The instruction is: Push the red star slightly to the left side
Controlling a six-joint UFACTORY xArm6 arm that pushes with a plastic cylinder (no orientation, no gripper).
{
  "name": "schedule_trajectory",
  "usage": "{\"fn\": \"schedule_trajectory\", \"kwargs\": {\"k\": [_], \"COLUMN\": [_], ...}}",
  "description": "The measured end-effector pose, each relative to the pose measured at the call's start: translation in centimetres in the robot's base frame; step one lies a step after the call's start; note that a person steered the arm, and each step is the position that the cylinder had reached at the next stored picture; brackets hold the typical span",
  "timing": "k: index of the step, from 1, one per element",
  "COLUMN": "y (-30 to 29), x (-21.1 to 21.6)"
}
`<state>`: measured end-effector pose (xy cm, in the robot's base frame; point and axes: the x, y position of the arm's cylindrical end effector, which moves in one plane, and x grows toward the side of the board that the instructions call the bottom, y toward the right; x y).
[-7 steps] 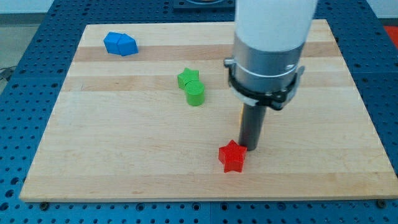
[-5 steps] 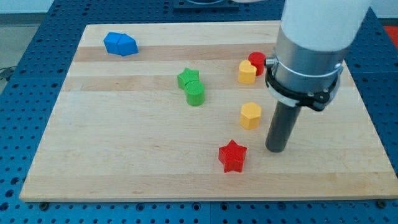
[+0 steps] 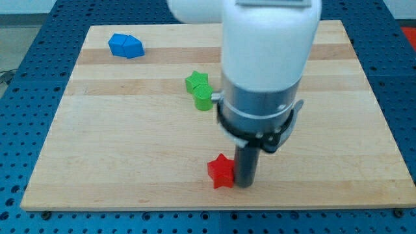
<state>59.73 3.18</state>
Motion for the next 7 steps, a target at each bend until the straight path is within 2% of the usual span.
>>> {"fn": "schedule_trajectory", "kwargs": {"k": [3,6,7], "y": [-0.9,1.1,-1.4], "x": [0.4,1.0,-0.9]}}
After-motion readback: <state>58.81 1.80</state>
